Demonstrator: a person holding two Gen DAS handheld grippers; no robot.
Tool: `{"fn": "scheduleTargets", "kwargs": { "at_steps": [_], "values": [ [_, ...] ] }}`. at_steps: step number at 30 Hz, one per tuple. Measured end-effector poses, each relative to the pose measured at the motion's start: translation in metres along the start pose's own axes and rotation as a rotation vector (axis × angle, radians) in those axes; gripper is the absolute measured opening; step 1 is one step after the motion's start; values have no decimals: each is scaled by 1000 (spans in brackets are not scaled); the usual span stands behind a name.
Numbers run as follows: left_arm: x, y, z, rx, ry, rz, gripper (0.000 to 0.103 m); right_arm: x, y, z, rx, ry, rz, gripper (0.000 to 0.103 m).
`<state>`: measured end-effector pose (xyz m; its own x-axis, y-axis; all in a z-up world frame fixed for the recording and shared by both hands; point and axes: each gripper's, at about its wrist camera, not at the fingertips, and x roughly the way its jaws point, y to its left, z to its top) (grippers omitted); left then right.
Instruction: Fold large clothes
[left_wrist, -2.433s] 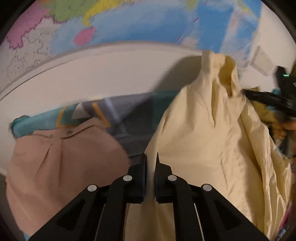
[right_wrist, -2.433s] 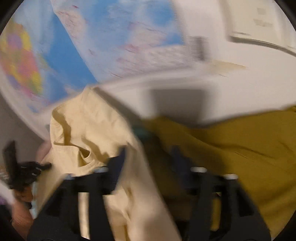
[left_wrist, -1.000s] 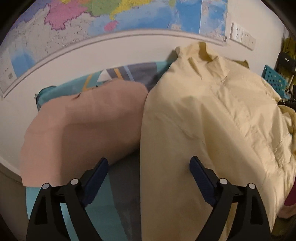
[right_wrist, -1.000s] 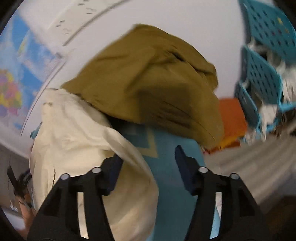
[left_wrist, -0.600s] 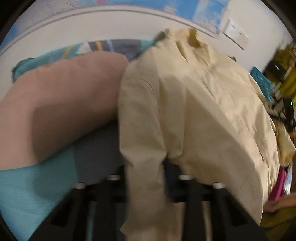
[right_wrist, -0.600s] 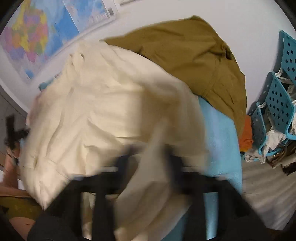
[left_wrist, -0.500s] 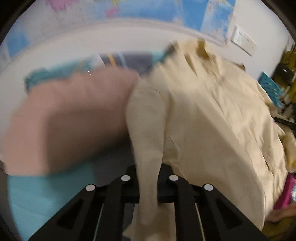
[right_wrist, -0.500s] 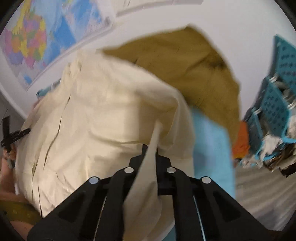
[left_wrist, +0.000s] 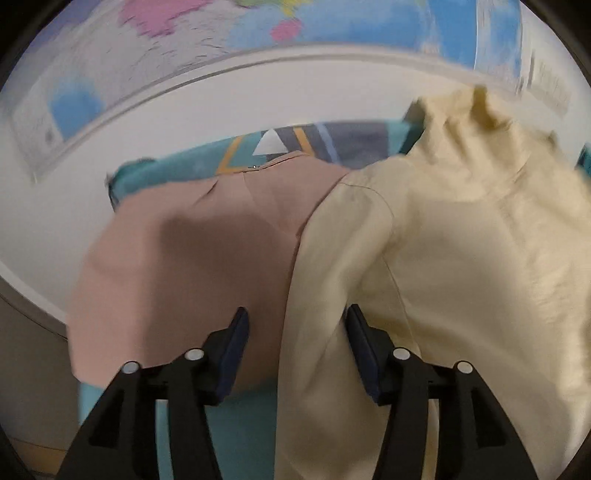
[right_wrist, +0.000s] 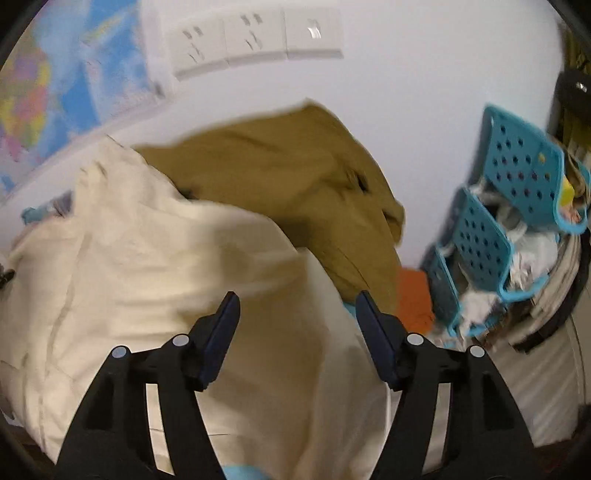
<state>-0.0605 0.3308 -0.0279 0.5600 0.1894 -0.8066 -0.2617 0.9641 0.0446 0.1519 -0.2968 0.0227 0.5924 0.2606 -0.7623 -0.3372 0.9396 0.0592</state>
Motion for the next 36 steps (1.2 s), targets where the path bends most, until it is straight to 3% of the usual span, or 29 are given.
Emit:
{"fn": "scheduleTargets", "kwargs": {
  "at_steps": [1, 5, 9, 10, 12, 14, 16, 19, 21, 22, 23, 24, 25, 27, 29, 32, 36],
  "values": [
    [-8, 5, -5, -16, -12, -20, 75, -12, 4, 2, 9, -42, 9, 72],
    [-51, -2, -33, 37, -78, -78, 77, -50, 39, -5, -64, -141, 176, 74],
    [-49, -29, -58, 122, -25, -87, 77, -63, 114, -30, -249, -103, 365, 80],
    [-41, -34, -65, 143, 1, -46, 74, -61, 133, -41, -299, -79, 397, 80],
    [-29, -30, -68, 124, 22, -40, 53, -55, 166, -58, -377, -40, 442, 80],
    [-29, -21, -66, 75, 10, -28, 16, -49, 202, -79, -468, 2, 491, 80],
    [-33, -10, -53, 34, -3, 58, 6, -44, 225, -89, -533, 11, 495, 80],
    [-51, 18, -29, -36, -68, 120, 6, -37, 241, -94, -542, 29, 544, 80],
    [-62, 33, -15, -81, -94, 95, 13, -33, 244, -93, -533, 28, 548, 80],
    [-60, 30, -9, -63, -88, 152, 30, -31, 245, -92, -524, 31, 552, 80],
    [-56, 25, -10, -42, -73, 224, 54, -33, 242, -93, -518, 31, 550, 80],
    [-47, 15, -10, 1, -48, 347, 60, -33, 243, -94, -513, 34, 550, 80],
    [-43, 9, -13, 34, -35, 404, 61, -35, 242, -96, -518, 36, 556, 80],
    [-44, -1, -22, 49, -46, 432, 62, -42, 241, -104, -540, 31, 542, 80],
    [-64, -9, -34, 35, -112, 366, 63, -49, 238, -111, -561, 31, 521, 80],
    [-114, -22, -57, 51, -261, 113, 75, -60, 232, -120, -565, 37, 532, 80],
    [-147, -78, -94, 247, -348, -4, 78, -75, 240, -145, -656, 59, 559, 83]
  ]
}}
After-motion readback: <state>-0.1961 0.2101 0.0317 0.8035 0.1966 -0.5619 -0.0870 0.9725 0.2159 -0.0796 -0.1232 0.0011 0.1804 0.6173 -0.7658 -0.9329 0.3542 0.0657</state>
